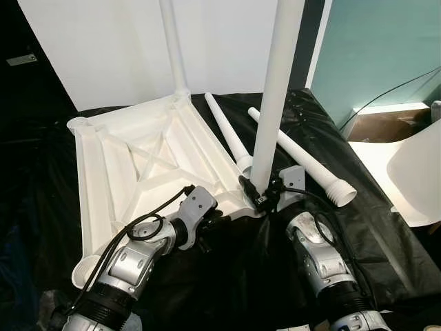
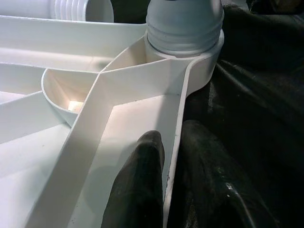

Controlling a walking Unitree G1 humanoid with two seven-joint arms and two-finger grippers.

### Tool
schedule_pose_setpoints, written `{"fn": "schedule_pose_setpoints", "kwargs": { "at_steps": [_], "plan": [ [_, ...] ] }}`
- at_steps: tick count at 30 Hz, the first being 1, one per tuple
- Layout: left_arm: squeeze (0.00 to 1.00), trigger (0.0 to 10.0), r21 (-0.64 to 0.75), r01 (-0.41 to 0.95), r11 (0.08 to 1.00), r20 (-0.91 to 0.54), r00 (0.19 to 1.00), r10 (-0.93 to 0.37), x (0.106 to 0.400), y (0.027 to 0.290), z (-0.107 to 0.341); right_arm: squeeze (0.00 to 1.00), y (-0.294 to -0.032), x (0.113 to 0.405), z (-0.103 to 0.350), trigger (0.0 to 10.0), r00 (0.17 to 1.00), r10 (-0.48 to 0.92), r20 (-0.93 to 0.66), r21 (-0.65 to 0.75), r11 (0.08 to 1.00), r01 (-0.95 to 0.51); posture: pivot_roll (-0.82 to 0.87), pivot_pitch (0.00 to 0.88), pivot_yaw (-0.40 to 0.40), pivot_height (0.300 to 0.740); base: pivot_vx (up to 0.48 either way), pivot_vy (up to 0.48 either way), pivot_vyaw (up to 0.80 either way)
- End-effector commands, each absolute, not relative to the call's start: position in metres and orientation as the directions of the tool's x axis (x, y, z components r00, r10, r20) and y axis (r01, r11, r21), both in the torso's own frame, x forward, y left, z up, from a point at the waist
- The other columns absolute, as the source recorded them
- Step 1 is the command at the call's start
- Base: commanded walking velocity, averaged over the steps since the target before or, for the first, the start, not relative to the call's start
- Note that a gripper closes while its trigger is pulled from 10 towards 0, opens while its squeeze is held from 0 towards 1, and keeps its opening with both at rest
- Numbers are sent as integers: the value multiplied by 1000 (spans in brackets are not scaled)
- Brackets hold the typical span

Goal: Building children table

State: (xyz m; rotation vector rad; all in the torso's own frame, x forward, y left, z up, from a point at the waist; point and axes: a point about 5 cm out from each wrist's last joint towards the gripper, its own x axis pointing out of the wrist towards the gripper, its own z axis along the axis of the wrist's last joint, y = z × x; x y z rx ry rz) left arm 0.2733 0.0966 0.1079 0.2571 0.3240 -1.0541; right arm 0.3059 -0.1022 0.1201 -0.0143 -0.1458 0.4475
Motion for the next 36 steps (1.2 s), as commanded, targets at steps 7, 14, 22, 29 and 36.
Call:
{"fn": "schedule_pose_setpoints", "kwargs": {
  "at_steps": [7, 14, 22, 29, 36],
  "plan": [
    [0, 10000, -31, 910, 413, -437, 359, -825, 261, 91, 89, 933, -121, 317, 128, 10000, 835, 542, 97, -88, 840, -535, 89, 0, 42, 740, 0, 0, 0],
    [0, 10000, -31, 912, 409, -438, 355, -826, 262, 90, 89, 0, -125, 317, 133, 10000, 703, 710, 24, -178, 695, -696, 85, 0, 46, 740, 0, 0, 0],
    [0, 10000, -27, 913, 407, -442, 354, -824, 262, 92, 88, 0, -124, 306, 122, 0, 586, 808, -63, -133, 576, -807, 83, 0, 50, 740, 0, 0, 0],
    [0, 10000, -26, 914, 405, -442, 353, -824, 261, 92, 88, 0, -114, 303, 116, 0, 734, 679, 36, -61, 734, -676, 80, 0, 51, 740, 0, 0, 0],
    [0, 10000, -28, 916, 400, -441, 347, -828, 261, 90, 88, 0, -109, 298, 110, 0, 884, 456, 106, 18, 887, -460, 75, 0, 53, 740, 0, 0, 0]
  ]
}}
